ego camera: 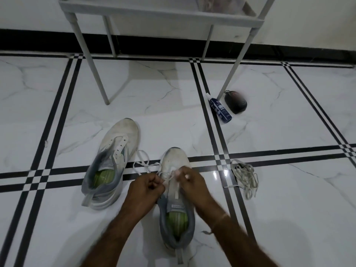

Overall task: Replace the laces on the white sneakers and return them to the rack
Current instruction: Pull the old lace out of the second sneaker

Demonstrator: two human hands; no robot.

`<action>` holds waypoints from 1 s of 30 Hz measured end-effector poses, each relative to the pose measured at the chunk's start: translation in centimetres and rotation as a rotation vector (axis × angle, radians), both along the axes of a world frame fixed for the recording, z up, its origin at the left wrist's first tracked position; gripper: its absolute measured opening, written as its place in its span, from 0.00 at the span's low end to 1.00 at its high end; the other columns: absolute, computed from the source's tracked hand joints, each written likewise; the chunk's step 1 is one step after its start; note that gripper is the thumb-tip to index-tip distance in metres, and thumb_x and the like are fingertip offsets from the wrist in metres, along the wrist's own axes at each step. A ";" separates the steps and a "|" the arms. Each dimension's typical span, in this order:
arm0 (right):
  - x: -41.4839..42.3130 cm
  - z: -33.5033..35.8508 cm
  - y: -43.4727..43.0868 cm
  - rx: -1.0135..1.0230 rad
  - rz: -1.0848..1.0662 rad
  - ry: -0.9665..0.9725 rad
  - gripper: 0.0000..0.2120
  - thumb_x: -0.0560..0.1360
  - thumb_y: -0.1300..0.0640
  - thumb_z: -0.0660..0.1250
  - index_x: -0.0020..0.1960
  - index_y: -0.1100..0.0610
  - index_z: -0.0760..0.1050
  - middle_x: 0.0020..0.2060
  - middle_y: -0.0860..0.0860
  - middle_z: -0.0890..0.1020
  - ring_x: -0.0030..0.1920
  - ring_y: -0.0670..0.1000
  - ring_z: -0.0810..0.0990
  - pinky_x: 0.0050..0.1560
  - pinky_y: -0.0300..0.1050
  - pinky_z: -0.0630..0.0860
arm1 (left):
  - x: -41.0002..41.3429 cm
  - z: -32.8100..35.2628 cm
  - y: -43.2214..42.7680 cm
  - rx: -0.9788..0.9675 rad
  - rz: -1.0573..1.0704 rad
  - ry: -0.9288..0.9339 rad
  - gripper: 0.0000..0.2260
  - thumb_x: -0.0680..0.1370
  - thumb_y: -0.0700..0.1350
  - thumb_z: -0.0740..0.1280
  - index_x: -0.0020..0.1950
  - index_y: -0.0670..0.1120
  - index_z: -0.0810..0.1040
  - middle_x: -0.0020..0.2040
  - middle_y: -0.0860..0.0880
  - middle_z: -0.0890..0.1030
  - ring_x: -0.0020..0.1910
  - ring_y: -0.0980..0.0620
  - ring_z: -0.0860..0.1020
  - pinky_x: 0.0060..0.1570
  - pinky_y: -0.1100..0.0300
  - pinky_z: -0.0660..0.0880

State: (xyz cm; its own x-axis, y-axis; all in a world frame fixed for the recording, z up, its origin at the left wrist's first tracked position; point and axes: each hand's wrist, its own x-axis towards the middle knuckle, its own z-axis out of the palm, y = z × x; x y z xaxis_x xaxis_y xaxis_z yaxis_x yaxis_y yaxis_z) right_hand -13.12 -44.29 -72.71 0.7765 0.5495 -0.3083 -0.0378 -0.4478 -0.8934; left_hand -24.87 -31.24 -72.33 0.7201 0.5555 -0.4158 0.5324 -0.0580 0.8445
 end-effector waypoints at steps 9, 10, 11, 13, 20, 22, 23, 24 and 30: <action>-0.2 -0.4 -0.9 -0.218 0.281 -0.244 0.13 0.74 0.38 0.69 0.42 0.48 0.79 0.40 0.42 0.83 0.44 0.44 0.81 0.48 0.45 0.78 | 0.1 -0.2 -0.3 0.027 -0.019 -0.006 0.05 0.74 0.37 0.72 0.40 0.46 0.82 0.34 0.45 0.83 0.32 0.54 0.80 0.33 0.60 0.76; -0.4 -0.8 -0.7 -0.208 0.266 -0.267 0.12 0.73 0.38 0.68 0.40 0.47 0.78 0.38 0.42 0.82 0.43 0.45 0.80 0.47 0.46 0.78 | 0.1 0.0 -0.2 0.025 -0.023 0.000 0.06 0.74 0.36 0.72 0.40 0.46 0.82 0.33 0.45 0.83 0.31 0.54 0.80 0.33 0.59 0.76; -0.4 -0.6 -0.5 -0.117 0.198 -0.200 0.11 0.75 0.42 0.68 0.40 0.47 0.78 0.38 0.43 0.82 0.41 0.46 0.80 0.45 0.47 0.77 | 0.1 0.0 -0.1 0.017 -0.020 0.000 0.06 0.74 0.36 0.72 0.40 0.46 0.82 0.33 0.45 0.83 0.31 0.54 0.80 0.34 0.59 0.76; 0.5 0.7 -0.7 0.191 -0.110 0.203 0.09 0.81 0.53 0.66 0.43 0.52 0.78 0.41 0.48 0.83 0.38 0.47 0.77 0.39 0.42 0.73 | 0.0 0.0 0.0 0.017 -0.014 0.008 0.05 0.74 0.36 0.72 0.41 0.46 0.82 0.34 0.46 0.83 0.31 0.55 0.80 0.34 0.58 0.76; 2.0 1.5 -1.8 0.210 -0.221 0.481 0.14 0.79 0.45 0.69 0.46 0.56 0.75 0.32 0.49 0.76 0.33 0.47 0.72 0.33 0.42 0.66 | 0.2 0.5 -0.7 0.008 -0.021 0.021 0.02 0.69 0.45 0.71 0.39 0.48 0.81 0.32 0.48 0.82 0.32 0.53 0.80 0.38 0.52 0.78; 2.1 1.3 -1.7 0.105 -0.016 0.181 0.19 0.74 0.40 0.73 0.48 0.57 0.78 0.38 0.47 0.81 0.40 0.47 0.79 0.39 0.42 0.74 | 0.4 0.8 -1.0 0.019 -0.031 0.032 0.05 0.65 0.49 0.68 0.38 0.50 0.80 0.32 0.49 0.81 0.34 0.48 0.80 0.39 0.50 0.79; 2.0 0.6 -1.6 -0.044 0.104 -0.031 0.17 0.72 0.39 0.74 0.47 0.52 0.79 0.40 0.44 0.82 0.42 0.45 0.80 0.43 0.41 0.76 | 0.3 0.8 -1.1 0.014 -0.027 0.025 0.04 0.65 0.49 0.68 0.38 0.50 0.80 0.33 0.48 0.81 0.35 0.46 0.81 0.39 0.49 0.78; 1.8 -0.1 -1.6 -0.196 0.201 -0.218 0.16 0.70 0.38 0.74 0.47 0.50 0.81 0.40 0.42 0.82 0.43 0.44 0.80 0.44 0.39 0.75 | 0.3 0.8 -1.1 0.012 -0.019 0.022 0.03 0.66 0.48 0.69 0.38 0.50 0.80 0.33 0.47 0.82 0.36 0.44 0.81 0.39 0.48 0.78; 0.6 0.4 -1.5 0.177 -0.095 0.221 0.13 0.82 0.49 0.65 0.47 0.58 0.78 0.40 0.53 0.81 0.38 0.46 0.77 0.41 0.46 0.74 | 0.1 1.1 -0.9 0.013 0.012 0.010 0.02 0.67 0.47 0.70 0.38 0.50 0.81 0.34 0.48 0.82 0.37 0.45 0.82 0.41 0.47 0.79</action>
State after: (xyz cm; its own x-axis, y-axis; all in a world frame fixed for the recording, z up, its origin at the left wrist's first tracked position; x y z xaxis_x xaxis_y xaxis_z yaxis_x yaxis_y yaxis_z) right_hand -12.47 -45.83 -72.29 0.7519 0.5380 -0.3811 -0.2741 -0.2705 -0.9229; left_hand -24.80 -32.17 -71.26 0.7090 0.5695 -0.4159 0.5419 -0.0626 0.8381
